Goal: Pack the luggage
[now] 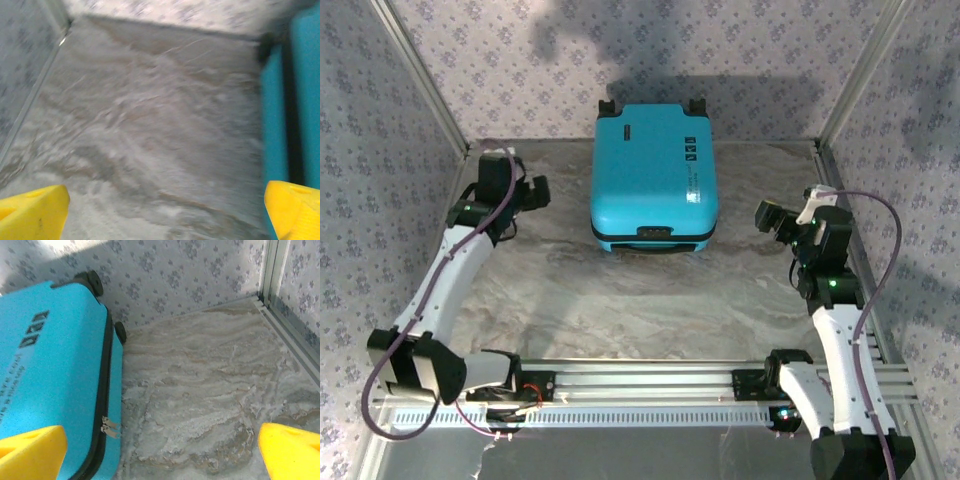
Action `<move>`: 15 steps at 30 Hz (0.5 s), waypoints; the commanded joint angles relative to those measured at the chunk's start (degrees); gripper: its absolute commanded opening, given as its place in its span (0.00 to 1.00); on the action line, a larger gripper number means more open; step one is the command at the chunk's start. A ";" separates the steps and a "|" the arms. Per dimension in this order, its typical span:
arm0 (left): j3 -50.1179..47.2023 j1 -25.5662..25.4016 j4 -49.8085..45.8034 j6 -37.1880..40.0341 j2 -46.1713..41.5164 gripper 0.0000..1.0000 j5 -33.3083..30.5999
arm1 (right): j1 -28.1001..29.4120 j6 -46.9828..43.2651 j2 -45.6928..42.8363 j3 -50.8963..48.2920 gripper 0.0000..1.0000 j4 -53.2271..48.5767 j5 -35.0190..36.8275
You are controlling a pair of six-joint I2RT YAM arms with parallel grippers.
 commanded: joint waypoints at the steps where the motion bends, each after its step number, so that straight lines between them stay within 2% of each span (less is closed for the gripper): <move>1: -6.09 7.14 8.79 -1.21 -2.13 1.00 2.34 | -0.41 -2.36 0.35 -0.39 1.00 1.49 -1.10; 3: -10.58 10.09 13.68 1.50 -2.79 1.00 4.35 | -0.84 -2.19 0.85 -0.21 1.00 1.57 -1.17; 6: -18.15 10.73 21.13 4.48 -4.12 1.00 -0.04 | -2.02 -1.25 1.01 -0.62 1.00 1.72 0.09; 11: -31.63 10.97 39.68 14.95 -4.30 1.00 8.05 | -4.83 0.56 0.75 -2.59 1.00 3.57 0.52; 14: -37.92 11.39 49.77 13.53 -4.30 1.00 6.76 | -6.50 1.22 0.80 -3.05 1.00 3.74 -0.73; 15: -39.04 12.17 51.73 11.79 -3.67 1.00 8.22 | -6.90 1.41 0.82 -3.15 1.00 3.76 -1.32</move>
